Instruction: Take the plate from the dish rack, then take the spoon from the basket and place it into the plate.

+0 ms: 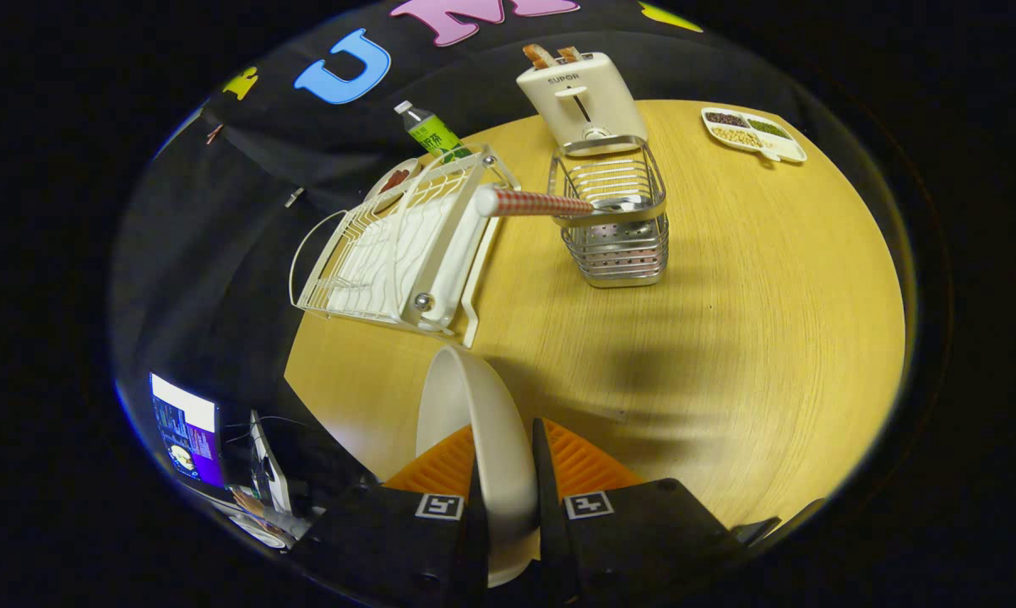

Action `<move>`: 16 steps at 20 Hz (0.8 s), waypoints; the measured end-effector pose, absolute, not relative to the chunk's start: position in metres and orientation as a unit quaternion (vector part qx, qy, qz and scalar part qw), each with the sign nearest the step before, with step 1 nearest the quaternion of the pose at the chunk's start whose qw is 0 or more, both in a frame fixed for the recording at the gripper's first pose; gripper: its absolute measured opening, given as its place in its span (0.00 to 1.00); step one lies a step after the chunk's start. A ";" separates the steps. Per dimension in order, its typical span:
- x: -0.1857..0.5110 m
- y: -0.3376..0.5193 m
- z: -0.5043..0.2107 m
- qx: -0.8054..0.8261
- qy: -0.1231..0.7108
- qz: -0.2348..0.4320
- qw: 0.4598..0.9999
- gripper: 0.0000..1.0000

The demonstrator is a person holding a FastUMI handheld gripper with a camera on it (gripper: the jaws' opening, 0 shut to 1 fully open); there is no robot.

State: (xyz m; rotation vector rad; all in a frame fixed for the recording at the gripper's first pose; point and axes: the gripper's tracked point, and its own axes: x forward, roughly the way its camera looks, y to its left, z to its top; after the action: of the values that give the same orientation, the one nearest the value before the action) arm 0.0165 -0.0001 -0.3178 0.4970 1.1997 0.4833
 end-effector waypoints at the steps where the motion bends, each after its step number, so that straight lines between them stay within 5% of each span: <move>1: 0.021 0.004 -0.324 0.245 0.555 0.222 0.763 0.29; 7: 0.041 -0.021 -0.347 0.235 0.545 0.196 0.780 0.28; 10: 0.048 -0.029 -0.345 0.208 0.516 0.198 0.807 0.45; 11: 0.051 -0.029 -0.339 0.197 0.499 0.206 0.818 0.57; 12: 0.052 -0.029 -0.332 0.180 0.483 0.216 0.829 0.79; 14: 0.065 -0.033 -0.310 0.141 0.431 0.229 0.861 1.00; 16: 0.079 -0.033 -0.281 0.115 0.372 0.239 0.890 0.99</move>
State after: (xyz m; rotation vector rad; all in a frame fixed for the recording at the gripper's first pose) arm 0.0793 -0.0326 -0.2813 0.2381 0.7719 0.4970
